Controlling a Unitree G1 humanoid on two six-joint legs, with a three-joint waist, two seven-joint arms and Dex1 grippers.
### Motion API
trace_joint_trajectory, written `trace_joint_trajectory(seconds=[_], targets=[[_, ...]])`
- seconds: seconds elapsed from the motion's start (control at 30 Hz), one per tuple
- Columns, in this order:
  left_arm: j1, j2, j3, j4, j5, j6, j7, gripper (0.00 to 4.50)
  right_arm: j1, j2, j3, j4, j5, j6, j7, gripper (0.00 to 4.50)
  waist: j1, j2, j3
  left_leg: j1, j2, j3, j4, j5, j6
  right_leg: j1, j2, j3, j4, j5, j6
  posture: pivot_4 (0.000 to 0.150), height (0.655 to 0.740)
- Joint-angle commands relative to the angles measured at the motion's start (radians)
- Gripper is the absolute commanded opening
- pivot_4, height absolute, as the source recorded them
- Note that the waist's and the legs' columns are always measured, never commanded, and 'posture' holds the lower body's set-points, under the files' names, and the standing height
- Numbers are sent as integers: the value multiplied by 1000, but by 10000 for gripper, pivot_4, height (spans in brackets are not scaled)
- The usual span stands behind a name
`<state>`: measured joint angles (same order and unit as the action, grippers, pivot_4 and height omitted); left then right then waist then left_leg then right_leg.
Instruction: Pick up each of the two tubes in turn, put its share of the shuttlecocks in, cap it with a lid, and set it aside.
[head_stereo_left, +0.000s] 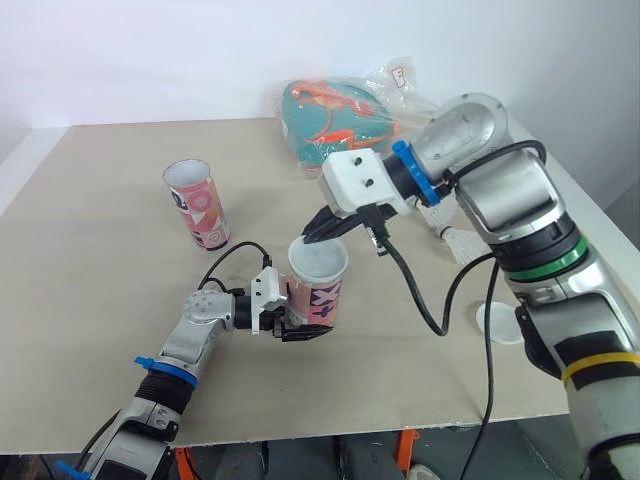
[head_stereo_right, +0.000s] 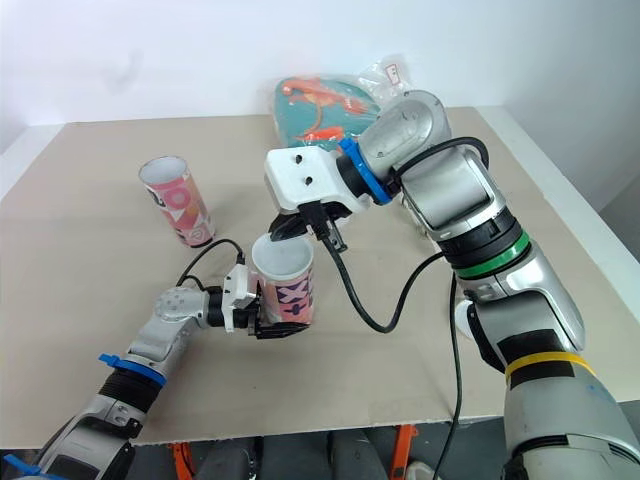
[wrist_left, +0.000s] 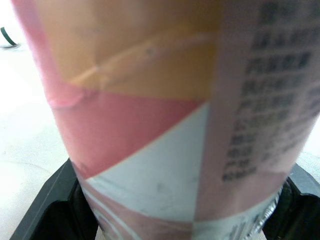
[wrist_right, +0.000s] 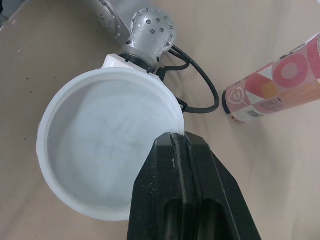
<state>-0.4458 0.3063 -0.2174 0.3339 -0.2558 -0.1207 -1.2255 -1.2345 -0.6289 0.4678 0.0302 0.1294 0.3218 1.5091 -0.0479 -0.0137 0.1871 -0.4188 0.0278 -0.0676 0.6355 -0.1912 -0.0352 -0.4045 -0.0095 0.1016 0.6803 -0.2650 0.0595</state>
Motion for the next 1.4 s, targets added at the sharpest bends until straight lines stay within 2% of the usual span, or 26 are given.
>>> trace_joint_trajectory(seconds=[0.03, 0.33, 0.87, 0.97, 1.23, 1.4], targets=[[16, 16, -1, 10, 11, 21, 3, 36515, 15, -30, -4, -60, -20, -12, 33, 297, 0, 0, 0, 0, 0, 0, 0, 0, 0, 0, 0, 0, 0, 0, 0, 1500, 7387], [21, 18, 3, 1, 8, 31, 7, 36515, 38, -48, 34, -81, -126, -101, 15, 297, 0, 0, 0, 0, 0, 0, 0, 0, 0, 0, 0, 0, 0, 0, 0, 1500, 7387], [27, 11, 0, -6, 6, 35, 24, 36515, 98, -14, 66, -116, -142, -146, 38, 297, 0, 0, -1, 2, 0, 0, -1, 0, 0, 1, 0, 0, 0, 0, 0, 1500, 7387], [28, 9, 1, -8, 6, 34, 27, 36515, 115, 4, 73, -100, -169, -154, 13, 9695, 0, 0, -3, 4, 0, 0, -1, 0, 0, 3, 0, 0, 0, -1, 0, 1500, 7387], [35, 9, 1, -15, 4, 39, 28, 36515, 125, 8, 57, -106, -193, -146, 18, 44828, 0, -4, -11, 13, 0, 0, -7, 0, 0, 11, 0, 0, -1, -5, -2, 1500, 7387], [37, 5, 0, -13, 4, 38, 29, 36515, 67, 54, -28, -72, -117, -47, 4, 44828, 0, -4, -13, 14, 0, -1, -11, 0, 0, 11, 0, 0, -1, -7, -3, 1500, 7387]])
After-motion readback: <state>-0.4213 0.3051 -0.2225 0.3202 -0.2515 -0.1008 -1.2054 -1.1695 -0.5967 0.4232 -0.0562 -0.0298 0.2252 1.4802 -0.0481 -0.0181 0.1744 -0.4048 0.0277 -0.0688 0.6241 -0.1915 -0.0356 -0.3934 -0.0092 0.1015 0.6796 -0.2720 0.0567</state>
